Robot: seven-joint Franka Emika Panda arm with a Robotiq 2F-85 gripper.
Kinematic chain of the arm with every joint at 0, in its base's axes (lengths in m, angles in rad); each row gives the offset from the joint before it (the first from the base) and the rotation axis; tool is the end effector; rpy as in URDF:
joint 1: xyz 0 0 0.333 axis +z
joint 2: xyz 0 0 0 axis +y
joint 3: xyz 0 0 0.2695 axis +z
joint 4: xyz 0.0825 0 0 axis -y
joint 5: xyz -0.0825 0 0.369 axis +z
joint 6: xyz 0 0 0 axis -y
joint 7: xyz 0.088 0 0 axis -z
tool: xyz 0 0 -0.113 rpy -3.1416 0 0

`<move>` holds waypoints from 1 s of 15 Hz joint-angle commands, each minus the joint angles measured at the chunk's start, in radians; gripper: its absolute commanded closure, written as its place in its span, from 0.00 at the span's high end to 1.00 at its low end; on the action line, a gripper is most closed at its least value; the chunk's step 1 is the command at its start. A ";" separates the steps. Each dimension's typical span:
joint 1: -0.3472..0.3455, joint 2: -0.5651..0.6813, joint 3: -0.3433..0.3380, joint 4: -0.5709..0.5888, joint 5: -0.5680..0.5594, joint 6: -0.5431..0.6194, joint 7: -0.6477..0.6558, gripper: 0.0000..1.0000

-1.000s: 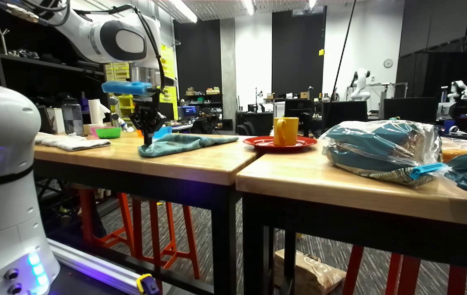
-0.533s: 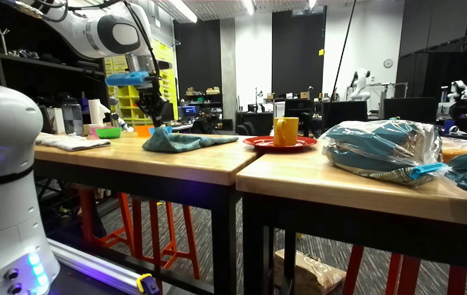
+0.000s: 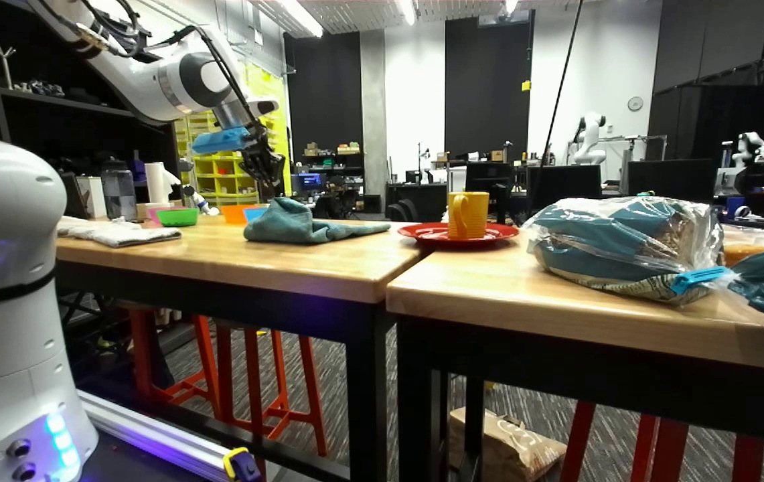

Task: Fold the blue towel on the table

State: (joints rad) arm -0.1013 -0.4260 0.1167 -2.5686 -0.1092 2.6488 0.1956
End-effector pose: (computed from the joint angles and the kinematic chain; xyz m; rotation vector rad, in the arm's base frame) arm 0.4506 0.0093 0.4245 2.9683 -0.1413 0.7761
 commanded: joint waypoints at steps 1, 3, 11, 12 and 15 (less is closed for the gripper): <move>-0.085 0.123 0.079 0.105 -0.134 0.041 0.150 0.00; -0.116 0.177 0.105 0.156 -0.220 0.028 0.237 0.00; -0.126 0.342 0.121 0.318 -0.441 -0.014 0.598 0.00; -0.122 0.355 0.121 0.332 -0.458 -0.021 0.635 0.00; -0.111 0.388 0.121 0.367 -0.467 -0.054 0.707 0.00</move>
State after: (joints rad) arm -0.2128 -0.0722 0.2245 -2.2528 -0.5548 2.6448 0.8289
